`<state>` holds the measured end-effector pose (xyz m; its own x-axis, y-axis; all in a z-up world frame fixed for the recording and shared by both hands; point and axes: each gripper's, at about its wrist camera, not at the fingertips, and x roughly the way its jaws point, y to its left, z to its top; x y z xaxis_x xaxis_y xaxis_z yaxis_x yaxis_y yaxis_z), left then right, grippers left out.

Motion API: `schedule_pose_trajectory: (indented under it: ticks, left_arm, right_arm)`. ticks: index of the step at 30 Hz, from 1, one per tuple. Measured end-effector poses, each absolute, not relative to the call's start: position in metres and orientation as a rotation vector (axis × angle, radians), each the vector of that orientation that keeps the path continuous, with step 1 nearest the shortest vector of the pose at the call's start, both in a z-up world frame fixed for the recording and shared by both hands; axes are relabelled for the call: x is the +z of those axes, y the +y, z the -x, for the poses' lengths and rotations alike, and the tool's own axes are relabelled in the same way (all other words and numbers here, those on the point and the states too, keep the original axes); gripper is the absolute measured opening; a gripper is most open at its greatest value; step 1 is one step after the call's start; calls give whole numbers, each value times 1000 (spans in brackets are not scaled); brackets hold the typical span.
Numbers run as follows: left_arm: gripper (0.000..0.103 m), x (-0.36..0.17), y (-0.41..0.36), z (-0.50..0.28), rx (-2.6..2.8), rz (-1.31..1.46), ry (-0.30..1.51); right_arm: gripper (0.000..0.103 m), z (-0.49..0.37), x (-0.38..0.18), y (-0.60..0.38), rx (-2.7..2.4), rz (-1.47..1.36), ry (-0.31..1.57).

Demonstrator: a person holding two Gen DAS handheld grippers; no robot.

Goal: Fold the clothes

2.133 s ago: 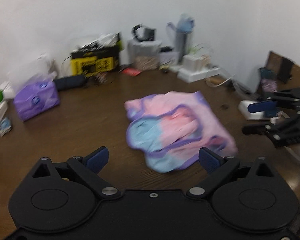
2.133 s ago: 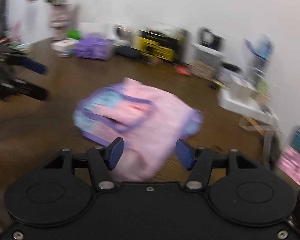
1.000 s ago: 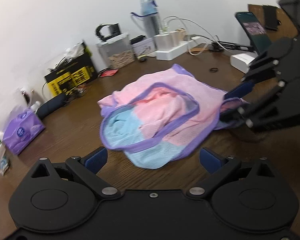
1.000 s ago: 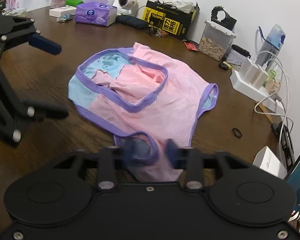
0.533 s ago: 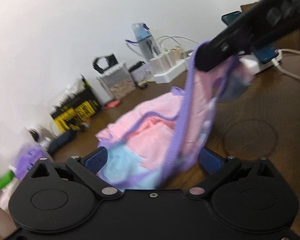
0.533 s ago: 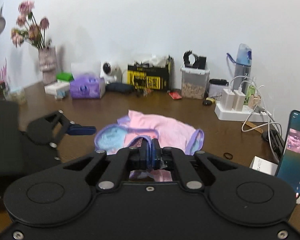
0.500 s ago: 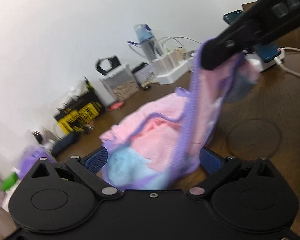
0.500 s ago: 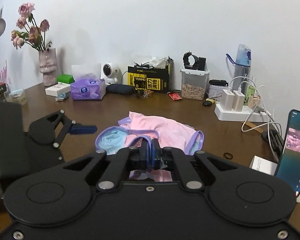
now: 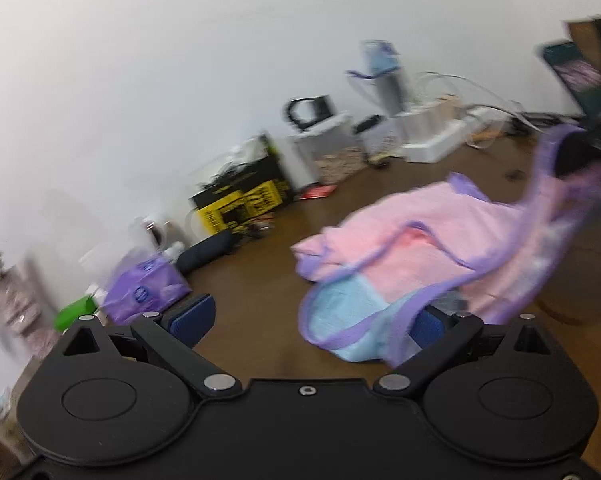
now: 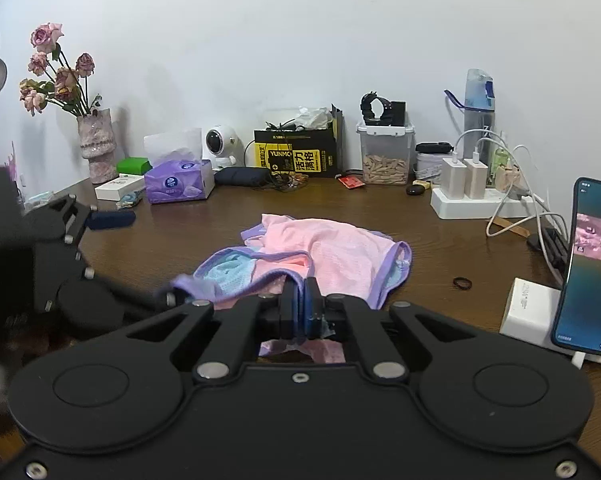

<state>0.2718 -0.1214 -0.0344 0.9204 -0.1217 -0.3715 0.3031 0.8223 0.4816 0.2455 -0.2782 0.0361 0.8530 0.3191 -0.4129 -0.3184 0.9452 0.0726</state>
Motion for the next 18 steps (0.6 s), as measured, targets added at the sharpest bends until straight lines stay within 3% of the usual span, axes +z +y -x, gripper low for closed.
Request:
schedule_pose_trajectory:
  ticks: [3, 5, 6, 7, 8, 10, 18]
  left_arm:
    - [99, -45, -133, -267, -244, -603, 330]
    - [88, -55, -143, -269, -263, -670, 299]
    - [68, -57, -145, -270, -278, -698, 300]
    - [55, -59, -146, -271, -287, -708, 308]
    - [49, -61, -143, -274, -316, -697, 334]
    - [16, -62, -136, -280, -386, -654, 389]
    - [13, -44, -126, -284, -409, -577, 381]
  right_arm:
    - [4, -244, 37, -277, 337, 4, 433]
    - [4, -241, 38, -276, 339, 11, 429]
    - [4, -238, 38, -275, 336, 18, 427]
    - [4, -236, 38, -276, 334, 24, 429]
    - [4, -236, 37, -276, 332, 28, 430]
    - [4, -235, 34, -277, 321, 39, 443]
    - [5, -235, 8, -261, 304, 131, 517]
